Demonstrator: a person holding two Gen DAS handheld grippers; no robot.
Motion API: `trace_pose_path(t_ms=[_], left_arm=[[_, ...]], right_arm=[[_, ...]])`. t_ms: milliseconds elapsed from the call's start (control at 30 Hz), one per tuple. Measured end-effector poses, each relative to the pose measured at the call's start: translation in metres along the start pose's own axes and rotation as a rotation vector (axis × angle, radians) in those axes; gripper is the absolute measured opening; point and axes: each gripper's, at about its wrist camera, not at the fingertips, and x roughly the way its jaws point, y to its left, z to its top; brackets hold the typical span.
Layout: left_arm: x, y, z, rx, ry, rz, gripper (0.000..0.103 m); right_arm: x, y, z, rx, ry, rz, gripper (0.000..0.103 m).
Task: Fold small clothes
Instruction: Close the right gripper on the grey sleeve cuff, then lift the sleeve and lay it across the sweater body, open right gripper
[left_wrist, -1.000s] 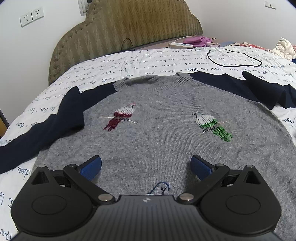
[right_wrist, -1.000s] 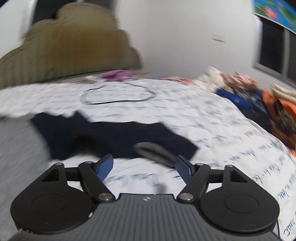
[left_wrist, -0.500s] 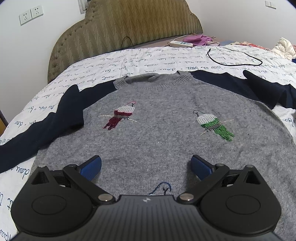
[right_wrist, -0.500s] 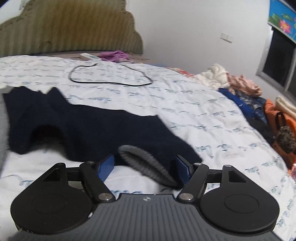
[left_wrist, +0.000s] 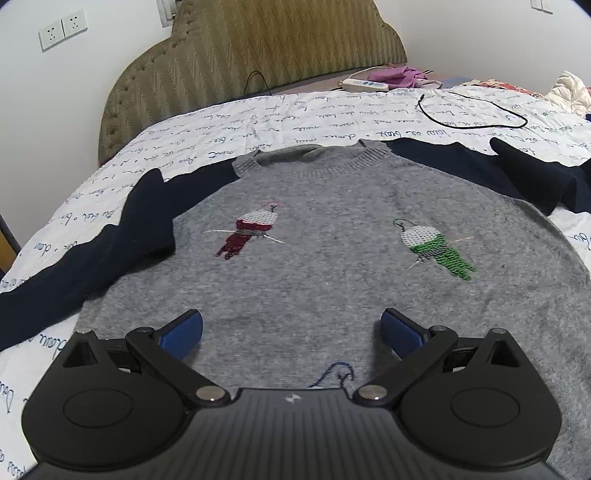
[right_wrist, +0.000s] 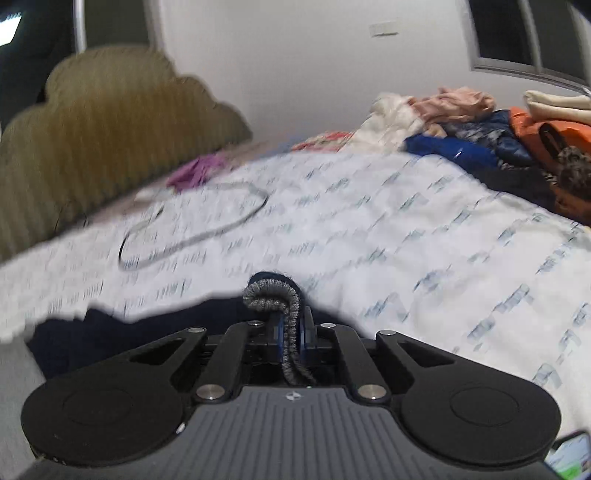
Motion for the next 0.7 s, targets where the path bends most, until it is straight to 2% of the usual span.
trace_pose_path(t_ms=[267, 367, 500, 700], left_arm=[[0.000, 0.009, 0.002, -0.009, 0.007, 0.017, 0.103], [-0.001, 0.012, 0.003, -0.009, 0.004, 0.026, 0.103], [0.001, 0.017, 0.005, -0.019, 0.005, 0.034, 0.103], [0.004, 0.025, 0.005, -0.042, 0.023, 0.025, 0.103]], right_arm=[[-0.001, -0.046, 0.056, 0.044, -0.115, -0.178, 0.009], [-0.001, -0.053, 0.065, 0.034, -0.123, -0.197, 0.009], [-0.011, -0.046, 0.066, 0.080, -0.094, -0.077, 0.009], [-0.018, -0.007, 0.047, 0.167, 0.041, 0.259, 0.009]])
